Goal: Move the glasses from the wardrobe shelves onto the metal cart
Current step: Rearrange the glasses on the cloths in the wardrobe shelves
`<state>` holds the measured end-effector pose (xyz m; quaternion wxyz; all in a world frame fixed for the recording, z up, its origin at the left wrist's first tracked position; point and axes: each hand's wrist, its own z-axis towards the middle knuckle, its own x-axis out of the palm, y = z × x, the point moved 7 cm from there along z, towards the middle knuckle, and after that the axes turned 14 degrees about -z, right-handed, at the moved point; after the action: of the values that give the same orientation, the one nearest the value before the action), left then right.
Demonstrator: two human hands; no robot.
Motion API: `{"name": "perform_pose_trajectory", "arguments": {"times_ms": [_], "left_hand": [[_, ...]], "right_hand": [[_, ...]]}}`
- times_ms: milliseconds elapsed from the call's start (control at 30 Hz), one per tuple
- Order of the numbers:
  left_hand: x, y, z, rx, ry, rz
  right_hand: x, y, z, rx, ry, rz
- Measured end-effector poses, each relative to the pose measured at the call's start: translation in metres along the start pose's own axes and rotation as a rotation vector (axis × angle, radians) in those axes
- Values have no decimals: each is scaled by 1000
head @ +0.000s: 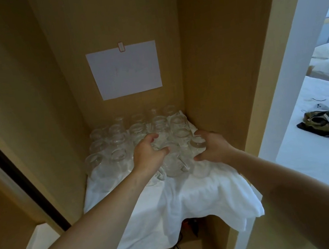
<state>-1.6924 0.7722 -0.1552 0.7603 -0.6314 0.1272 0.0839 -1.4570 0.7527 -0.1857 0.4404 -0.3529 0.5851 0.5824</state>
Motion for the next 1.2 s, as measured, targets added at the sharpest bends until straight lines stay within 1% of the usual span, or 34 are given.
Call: {"name": "perform_pose_trajectory", "arguments": {"times_ms": [133, 267, 400, 500, 667, 733, 900, 1033, 1200], "left_hand": [[-2, 3, 1, 6, -4, -1], [-4, 3, 3, 8, 0, 17], [-2, 3, 5, 12, 12, 31], [-1, 3, 8, 17, 18, 47], [-3, 7, 15, 31, 16, 74], [-5, 8, 19, 42, 13, 105], [-9, 5, 26, 140, 55, 300], [-15, 4, 36, 159, 69, 345], [-25, 1, 49, 168, 104, 366]], "right_hand": [[2, 9, 1, -44, 10, 13], [7, 14, 4, -44, 5, 40], [15, 17, 9, -55, 12, -23], [16, 14, 12, -57, -21, -74], [21, 11, 18, -51, 14, -46], [22, 9, 21, -36, 37, -28], [22, 7, 24, -26, 77, -21], [17, 14, 25, -13, 135, -68], [-1, 42, 31, -47, 67, -181]]}}
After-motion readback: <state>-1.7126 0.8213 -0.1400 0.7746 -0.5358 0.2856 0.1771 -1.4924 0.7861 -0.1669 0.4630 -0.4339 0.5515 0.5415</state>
